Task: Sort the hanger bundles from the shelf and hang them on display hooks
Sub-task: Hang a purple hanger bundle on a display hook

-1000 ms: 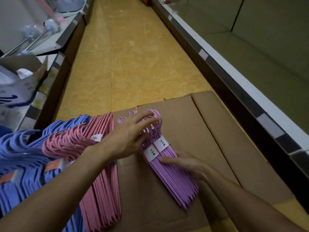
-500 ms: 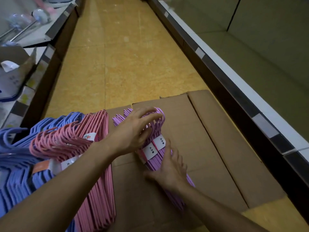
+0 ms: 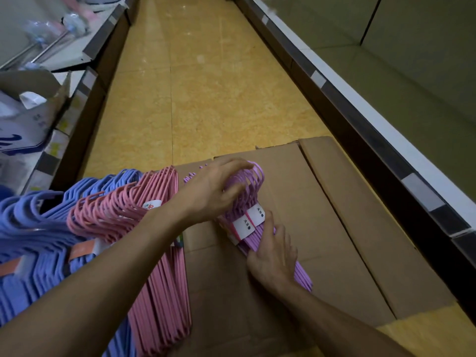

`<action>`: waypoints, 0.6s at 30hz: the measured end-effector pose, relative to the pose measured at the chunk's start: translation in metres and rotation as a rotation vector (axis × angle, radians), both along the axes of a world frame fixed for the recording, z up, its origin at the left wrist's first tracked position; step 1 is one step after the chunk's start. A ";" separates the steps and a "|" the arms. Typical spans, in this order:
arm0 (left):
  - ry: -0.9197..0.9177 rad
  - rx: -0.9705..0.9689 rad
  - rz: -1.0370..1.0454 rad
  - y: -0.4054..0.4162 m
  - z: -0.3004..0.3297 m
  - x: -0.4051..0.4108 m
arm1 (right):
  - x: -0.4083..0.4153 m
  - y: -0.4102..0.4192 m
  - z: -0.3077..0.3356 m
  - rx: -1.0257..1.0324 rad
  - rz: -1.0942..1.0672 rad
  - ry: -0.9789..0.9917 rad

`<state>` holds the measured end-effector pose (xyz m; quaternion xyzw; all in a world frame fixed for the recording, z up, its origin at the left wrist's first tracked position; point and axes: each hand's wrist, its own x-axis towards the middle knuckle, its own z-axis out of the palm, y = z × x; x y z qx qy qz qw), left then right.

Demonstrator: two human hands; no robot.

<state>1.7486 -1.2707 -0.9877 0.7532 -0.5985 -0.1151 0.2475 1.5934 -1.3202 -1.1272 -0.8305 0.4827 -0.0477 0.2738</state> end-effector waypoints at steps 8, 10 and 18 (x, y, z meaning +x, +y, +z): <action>0.220 -0.228 0.366 -0.007 0.006 0.008 | -0.002 -0.036 0.054 0.072 0.015 -0.209; 0.338 -0.255 0.490 -0.006 0.004 0.015 | -0.006 -0.046 0.067 0.076 0.018 -0.265; 1.027 -0.405 1.001 0.001 0.008 0.031 | -0.008 -0.079 0.110 0.297 0.143 -0.609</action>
